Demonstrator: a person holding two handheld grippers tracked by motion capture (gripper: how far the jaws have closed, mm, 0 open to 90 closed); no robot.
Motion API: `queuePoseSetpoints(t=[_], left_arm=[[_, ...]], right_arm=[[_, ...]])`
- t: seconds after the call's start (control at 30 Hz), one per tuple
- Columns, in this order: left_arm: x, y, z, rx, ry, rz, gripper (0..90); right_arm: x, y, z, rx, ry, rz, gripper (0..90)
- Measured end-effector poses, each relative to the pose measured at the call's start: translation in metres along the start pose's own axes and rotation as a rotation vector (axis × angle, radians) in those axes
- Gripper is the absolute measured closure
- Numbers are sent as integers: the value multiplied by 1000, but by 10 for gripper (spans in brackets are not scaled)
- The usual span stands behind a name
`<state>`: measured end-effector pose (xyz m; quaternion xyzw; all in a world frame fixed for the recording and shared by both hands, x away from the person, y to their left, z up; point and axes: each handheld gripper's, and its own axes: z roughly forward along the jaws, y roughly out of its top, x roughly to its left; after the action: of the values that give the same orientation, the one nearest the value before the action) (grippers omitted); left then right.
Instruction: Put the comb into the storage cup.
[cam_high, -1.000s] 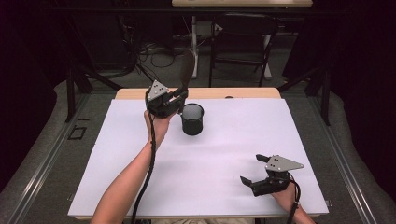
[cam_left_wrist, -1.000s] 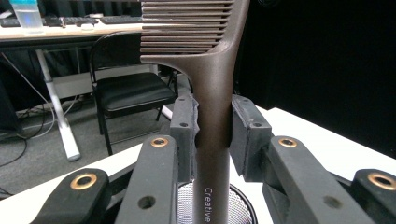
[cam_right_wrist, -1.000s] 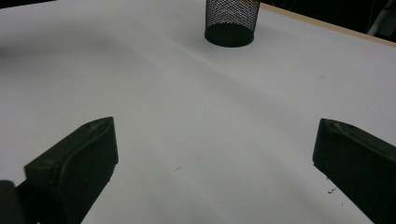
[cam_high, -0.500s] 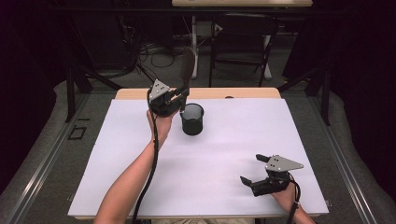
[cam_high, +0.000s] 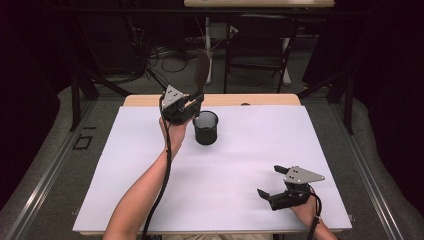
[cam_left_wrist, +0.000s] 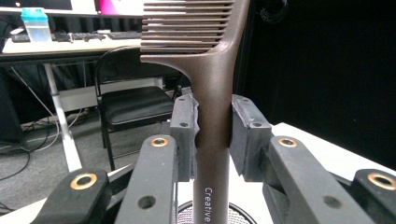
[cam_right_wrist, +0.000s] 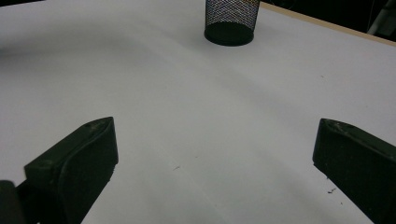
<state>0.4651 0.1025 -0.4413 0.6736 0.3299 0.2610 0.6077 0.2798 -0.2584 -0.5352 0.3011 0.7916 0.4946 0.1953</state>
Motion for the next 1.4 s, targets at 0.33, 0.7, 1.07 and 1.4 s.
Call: queuePoseSetpoints(t=[0.33,0.7,1.07,1.4], left_arm=[[1,-5,6,-15,-13,11,726],[0,-11,12,-38,-22,21,725],[1,-17,18,-54,-26,32,726],[2,-24,21,-74,-34,4,726]], right_arm=[[-1,0,-1,-1,1,4,0],[0,0,-1,-2,2,2,0],[-1,0,0,2,4,1,0],[-1,0,0,-1,5,1,0]])
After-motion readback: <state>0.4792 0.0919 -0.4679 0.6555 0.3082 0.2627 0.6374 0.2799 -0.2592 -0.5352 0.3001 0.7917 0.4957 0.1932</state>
